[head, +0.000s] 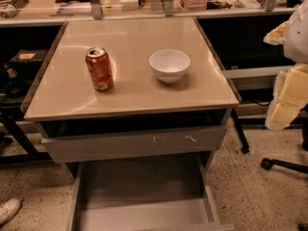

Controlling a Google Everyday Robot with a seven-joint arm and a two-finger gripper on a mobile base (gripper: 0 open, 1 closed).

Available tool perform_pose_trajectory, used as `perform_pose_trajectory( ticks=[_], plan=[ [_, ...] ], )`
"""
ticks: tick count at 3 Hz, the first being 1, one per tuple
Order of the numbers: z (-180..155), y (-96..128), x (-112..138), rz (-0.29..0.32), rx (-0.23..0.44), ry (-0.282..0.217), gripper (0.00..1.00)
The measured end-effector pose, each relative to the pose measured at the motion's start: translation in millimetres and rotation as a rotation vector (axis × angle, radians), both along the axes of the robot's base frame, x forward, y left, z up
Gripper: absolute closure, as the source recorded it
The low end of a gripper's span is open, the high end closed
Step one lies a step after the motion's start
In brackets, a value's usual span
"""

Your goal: Place coke can into middle drawer

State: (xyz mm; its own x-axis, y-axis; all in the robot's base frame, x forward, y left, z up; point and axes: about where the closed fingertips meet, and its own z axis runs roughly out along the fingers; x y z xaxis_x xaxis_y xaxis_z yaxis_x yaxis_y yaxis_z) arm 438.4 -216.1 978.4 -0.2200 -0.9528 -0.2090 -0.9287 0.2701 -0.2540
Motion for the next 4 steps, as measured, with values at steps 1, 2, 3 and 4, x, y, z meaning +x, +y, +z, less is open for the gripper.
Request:
perform_pose_trajectory(
  ticks=[1,2,3,4],
  plan=[
    [0,0,0,0.0,0.0,0.0,0.0],
    [-3,47,14,0.069,0.066,0.02,0.0],
    [-8,94,28,0.132,0.146,0.082,0.0],
    [-6,96,29,0.134,0.149,0.075,0.0]
  ],
)
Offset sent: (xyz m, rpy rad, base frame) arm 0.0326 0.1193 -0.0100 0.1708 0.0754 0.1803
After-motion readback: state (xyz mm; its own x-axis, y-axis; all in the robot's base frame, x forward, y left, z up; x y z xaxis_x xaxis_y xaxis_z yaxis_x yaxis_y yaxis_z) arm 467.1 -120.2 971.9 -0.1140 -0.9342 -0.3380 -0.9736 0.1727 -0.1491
